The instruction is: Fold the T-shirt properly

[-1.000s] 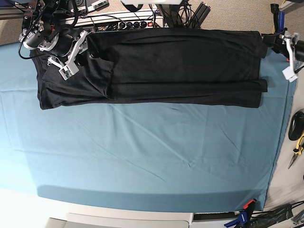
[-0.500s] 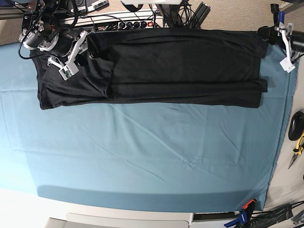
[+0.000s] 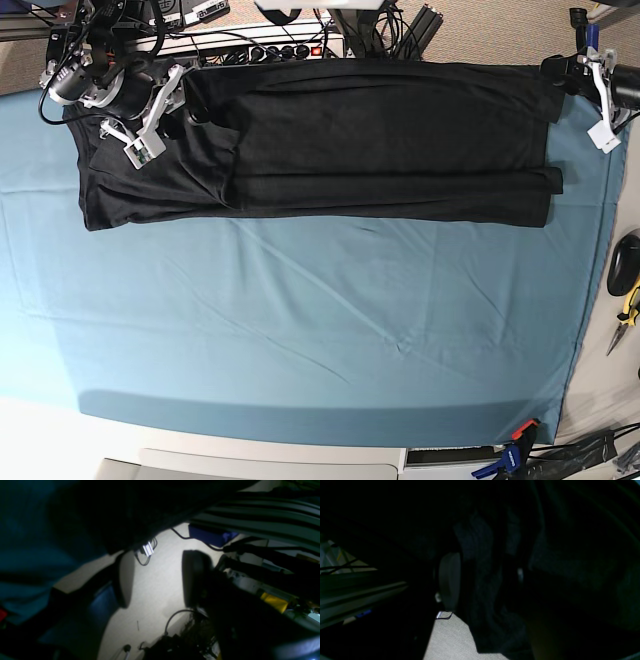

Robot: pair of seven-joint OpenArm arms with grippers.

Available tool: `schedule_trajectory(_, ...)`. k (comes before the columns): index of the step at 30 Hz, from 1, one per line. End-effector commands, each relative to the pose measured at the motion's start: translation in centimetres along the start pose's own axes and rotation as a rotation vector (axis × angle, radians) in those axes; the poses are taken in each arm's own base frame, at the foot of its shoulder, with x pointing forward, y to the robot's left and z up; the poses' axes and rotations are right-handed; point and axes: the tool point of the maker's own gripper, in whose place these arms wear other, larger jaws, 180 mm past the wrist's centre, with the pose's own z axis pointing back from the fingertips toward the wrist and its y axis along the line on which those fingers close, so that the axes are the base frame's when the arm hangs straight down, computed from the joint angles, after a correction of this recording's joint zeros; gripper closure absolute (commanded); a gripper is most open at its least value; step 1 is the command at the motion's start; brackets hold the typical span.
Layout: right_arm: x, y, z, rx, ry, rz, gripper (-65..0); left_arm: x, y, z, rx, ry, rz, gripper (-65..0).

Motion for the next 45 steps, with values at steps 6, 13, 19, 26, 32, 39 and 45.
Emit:
schedule_trajectory(6, 1.0, -0.2, 0.4, -0.008, -0.039, 0.020, -27.5, 0.2, 0.8, 0.9, 0.049, 0.018, -0.024, -25.4)
schedule_trajectory(13, 1.1, -0.2, 0.5, -0.007, -0.042, 0.020, -27.5, 0.4, 2.1, 0.9, 0.121, 0.019, -0.015, -25.5)
schedule_trajectory(19, 1.2, -0.2, 0.5, -0.007, -0.045, 0.020, -27.5, 2.7, 2.0, 0.9, 0.119, -0.051, -0.040, -25.5)
schedule_trajectory(26, 1.1, -0.2, 0.5, -0.008, -0.043, 0.020, -27.5, 3.4, 1.6, 0.8, 0.099, -0.072, -0.042, -20.3)
schedule_trajectory(32, 1.1, -0.2, 0.5, -0.008, -0.043, 0.020, -27.5, 3.1, 1.5, 0.8, 0.092, -0.054, -0.036, -19.6)
schedule_trajectory(39, 1.1, -0.2, 0.5, -0.008, -0.043, 0.020, -27.5, 3.7, 0.8, 0.8, 0.054, -0.091, -0.010, 0.0)
schedule_trajectory(45, 1.1, -0.2, 0.5, -0.008, -0.043, 0.020, -27.5, 4.9, -0.1, 0.9, 0.007, -0.148, -0.036, 0.0)
